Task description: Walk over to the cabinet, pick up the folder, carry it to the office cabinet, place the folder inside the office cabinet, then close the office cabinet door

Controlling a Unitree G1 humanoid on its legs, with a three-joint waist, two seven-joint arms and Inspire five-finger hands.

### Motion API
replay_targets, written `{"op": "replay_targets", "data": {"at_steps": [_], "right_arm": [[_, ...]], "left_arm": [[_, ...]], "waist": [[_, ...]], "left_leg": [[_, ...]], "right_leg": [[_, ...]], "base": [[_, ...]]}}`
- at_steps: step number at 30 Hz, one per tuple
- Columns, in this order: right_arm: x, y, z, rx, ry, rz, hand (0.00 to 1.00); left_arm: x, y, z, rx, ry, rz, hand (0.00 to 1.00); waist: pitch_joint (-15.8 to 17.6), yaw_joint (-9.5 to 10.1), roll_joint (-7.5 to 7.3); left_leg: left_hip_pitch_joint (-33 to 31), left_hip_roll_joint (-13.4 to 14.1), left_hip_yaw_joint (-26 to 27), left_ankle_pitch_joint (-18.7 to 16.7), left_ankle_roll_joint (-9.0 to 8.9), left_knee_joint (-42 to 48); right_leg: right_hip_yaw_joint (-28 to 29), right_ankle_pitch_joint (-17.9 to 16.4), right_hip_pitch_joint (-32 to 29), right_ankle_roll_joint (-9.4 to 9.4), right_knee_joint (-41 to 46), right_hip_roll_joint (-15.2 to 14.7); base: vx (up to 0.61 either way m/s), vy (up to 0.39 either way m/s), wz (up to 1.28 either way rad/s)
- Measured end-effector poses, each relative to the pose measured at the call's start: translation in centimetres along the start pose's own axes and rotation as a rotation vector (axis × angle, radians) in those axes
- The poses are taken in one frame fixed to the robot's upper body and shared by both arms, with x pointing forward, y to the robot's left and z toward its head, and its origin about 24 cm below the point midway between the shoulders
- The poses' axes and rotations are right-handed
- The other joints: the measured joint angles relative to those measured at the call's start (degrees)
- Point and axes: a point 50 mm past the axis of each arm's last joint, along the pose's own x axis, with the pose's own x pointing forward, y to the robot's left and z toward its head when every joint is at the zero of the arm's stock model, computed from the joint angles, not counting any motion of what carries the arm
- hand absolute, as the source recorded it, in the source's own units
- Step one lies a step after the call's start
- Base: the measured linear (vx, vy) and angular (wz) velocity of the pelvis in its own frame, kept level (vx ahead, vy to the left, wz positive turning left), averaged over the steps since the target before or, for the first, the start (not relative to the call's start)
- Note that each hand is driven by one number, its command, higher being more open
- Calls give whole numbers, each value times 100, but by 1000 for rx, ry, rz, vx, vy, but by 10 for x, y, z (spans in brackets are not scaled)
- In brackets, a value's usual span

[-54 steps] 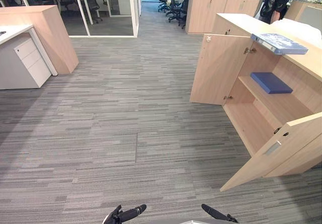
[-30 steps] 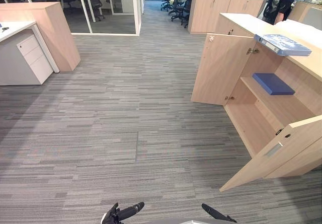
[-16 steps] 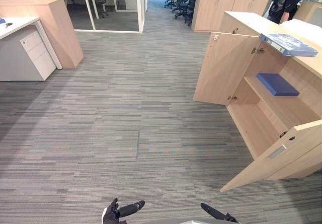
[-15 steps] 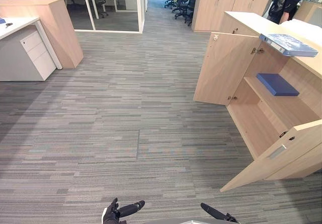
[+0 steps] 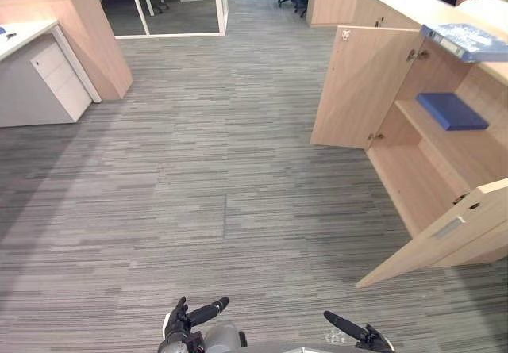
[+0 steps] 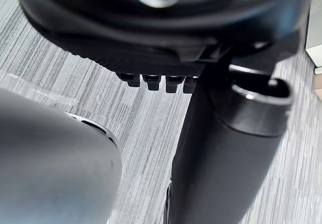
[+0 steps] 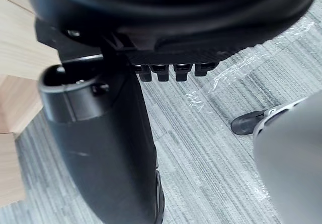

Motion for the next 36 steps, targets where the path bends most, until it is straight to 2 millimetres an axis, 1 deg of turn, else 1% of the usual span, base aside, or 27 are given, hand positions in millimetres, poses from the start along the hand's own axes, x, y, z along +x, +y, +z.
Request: {"op": "replay_targets", "data": {"at_steps": [3, 6, 7, 8, 9, 10, 11, 12, 13, 14, 15, 16, 17, 18, 20, 21, 23, 24, 26, 28, 29, 31, 32, 33, 34, 35, 36], "right_arm": [[1, -5, 2, -43, 7, -15, 100], [2, -13, 1, -85, 27, -37, 100], [2, -15, 2, -87, 27, -42, 100], [1, -10, -2, -103, 41, -33, 100], [1, -5, -3, -94, 50, -22, 100], [1, 6, -5, -60, 61, 8, 100], [0, 10, -8, -33, 68, 17, 100], [0, 6, -11, 2, 79, 6, 100], [-1, 2, -15, 21, 92, -2, 100], [-2, -3, -21, 46, 99, -19, 100], [-3, -7, -21, 48, 88, -28, 100], [-2, -14, -12, 52, 36, -46, 100], [-1, -15, -4, 55, 0, -50, 100], [-1, -15, -4, 53, -2, -48, 100], [-2, -8, -1, 39, -17, -27, 100], [-2, -6, 0, 33, -25, -21, 100], [-1, -1, 12, 58, -65, 5, 100], [-1, 6, 17, 47, -82, 27, 100], [-1, 11, 19, 40, -91, 45, 100], [-2, 13, 18, 35, -92, 51, 100], [-1, 11, 20, 23, -88, 48, 100], [0, 12, 22, -23, -89, 61, 100], [0, 12, 21, -19, -87, 67, 100], [0, 12, 20, -20, -84, 67, 100], [0, 12, 19, -20, -79, 66, 100], [0, 11, 18, -24, -74, 64, 100], [0, 8, 17, -28, -72, 58, 100]], "left_arm": [[2, -4, 7, 36, -21, -17, 100], [3, -9, 10, 59, -30, -21, 100], [3, -10, 10, 61, -29, -22, 100], [5, -8, 16, 74, -40, -22, 100], [6, -6, 19, 83, -47, -17, 100], [7, -2, 22, 94, -49, -11, 100], [8, 1, 22, 102, -45, -7, 100], [7, 1, 17, 113, -26, -22, 100], [6, 2, 15, 132, -18, -28, 100], [5, 5, 9, 151, -2, -37, 100], [3, 7, 5, 159, 8, -39, 100], [1, 8, -3, 169, 28, -42, 100], [0, 10, -7, 177, 48, -37, 100], [-1, 11, -11, 185, 61, -39, 100], [-1, 8, -14, 212, 84, -59, 100], [0, 7, -14, 219, 89, -65, 100], [1, 0, -14, 244, 94, -87, 100], [1, -1, -12, 252, 87, -95, 100], [1, -2, -14, 256, 92, -101, 100], [1, -4, -14, 263, 90, -111, 100], [1, -6, -13, 247, 90, -110, 100], [0, -9, -14, 229, 94, -119, 100], [0, -11, -15, 205, 97, -119, 100], [0, -9, -14, 192, 97, -115, 100], [1, -7, -13, 166, 97, -104, 100], [0, -2, -16, 118, 107, -81, 100], [0, 1, -18, 88, 114, -68, 100]], "waist": [[15, 1, -12], [36, 11, 101], [28, 12, 139], [45, 53, -45], [-3, 60, -122], [-99, 43, -184], [-171, 29, -278], [-233, 11, -404], [-279, 21, -467], [-405, 23, -524], [-467, 21, -527], [-509, -36, -511], [-500, -179, -515], [-468, -186, -439], [-374, -195, -275], [-330, -200, -238], [-144, -242, -124], [-68, -244, -132], [-68, -243, -159], [-53, -255, -239], [-43, -250, -170], [-61, -217, -21], [-79, -229, 23], [-85, -234, 42], [-55, -238, 146], [-24, -230, 287], [-13, -211, 319]], "left_leg": [[-372, -58, -414, 254, -95, -1246], [-468, 90, -892, 1087, -340, -3269], [-492, 155, -859, 1249, -389, -3384], [-514, -21, -473, 1934, -350, -2877], [-603, -103, -410, 1933, -349, -2632], [-728, -224, -351, 1744, -75, -2223], [-688, -376, -245, 1579, 100, -2044], [-416, -634, -107, 1345, 327, -1963], [-221, -772, -35, 1241, 412, -1985], [199, -1033, 123, 1025, 538, -2185], [433, -1160, 193, 960, 616, -2347], [887, -1364, 277, 901, 752, -2639], [1357, -1482, 257, 906, 800, -2896], [1603, -1481, 247, 907, 800, -3045], [2310, -1327, 271, 906, 797, -3387], [2454, -1280, 282, 897, 782, -3439], [2865, -1062, 441, 790, 603, -3519], [3013, -982, 542, 716, 480, -3526], [3211, -887, 749, 578, 264, -3714], [3475, -858, 793, 366, 156, -3949], [3616, -659, 809, 226, 37, -3927], [3416, -302, 872, 107, -186, -3271], [3047, -15, 862, 26, -309, -2362], [2779, 175, 849, 29, -309, -1707], [2328, 649, 841, 265, -147, -348], [1988, 1163, 837, 865, 112, 900], [1804, 1392, 847, 970, 150, 1462]], "right_leg": [[73, -225, 55, 281, 65, -425], [135, -652, 323, 754, 161, -841], [144, -754, 406, 869, 178, -909], [146, -944, 610, 892, 230, -1306], [176, -904, 589, 848, 310, -1431], [191, -726, 403, 706, 668, -1588], [275, -591, 229, 808, 1104, -1804], [366, -419, 104, 774, 1816, -2125], [408, -269, -6, 657, 2240, -2305], [361, 320, -365, 200, 3171, -2677], [249, 742, -546, -72, 3578, -2894], [-42, 1197, -928, -622, 4732, -3320], [-551, 1104, -1193, -930, 5860, -3555], [-787, 903, -1269, -888, 6200, -3541], [-1634, -260, -1477, -387, 6465, -3132], [-1799, -509, -1547, -241, 6354, -2994], [-2464, -1038, -1751, 68, 5324, -2444], [-2766, -1040, -1882, 103, 4441, -2164], [-2939, -730, -2128, 61, 3176, -1774], [-2958, -1, -2271, -330, 2531, -1584], [-2972, 7, -2245, -621, 2646, -1370], [-2988, -218, -2126, -639, 2452, -994], [-2985, -310, -2018, -629, 2265, -757], [-2976, -335, -1916, -653, 2111, -603], [-2908, -373, -1616, -707, 1792, -214], [-2721, -416, -1270, -774, 1498, 211], [-2587, -451, -1123, -807, 1397, 392]], "base": [[240, 217, -8], [410, 413, -11], [549, 555, -29], [394, 373, -35], [499, 420, -44], [497, 410, -35], [628, 492, -21], [543, 417, -9], [553, 372, -15], [438, 297, -23], [547, 376, -28], [634, 386, -8], [627, 340, -5], [500, 220, -11], [372, 106, -33], [358, 56, -33], [333, -44, -45], [315, -92, -48], [262, -127, -29], [300, -165, -3], [365, -235, -20], [377, -288, -34], [303, -278, -25], [381, -349, -41], [387, -312, -66], [385, -282, -83], [392, -183, -111]]}}
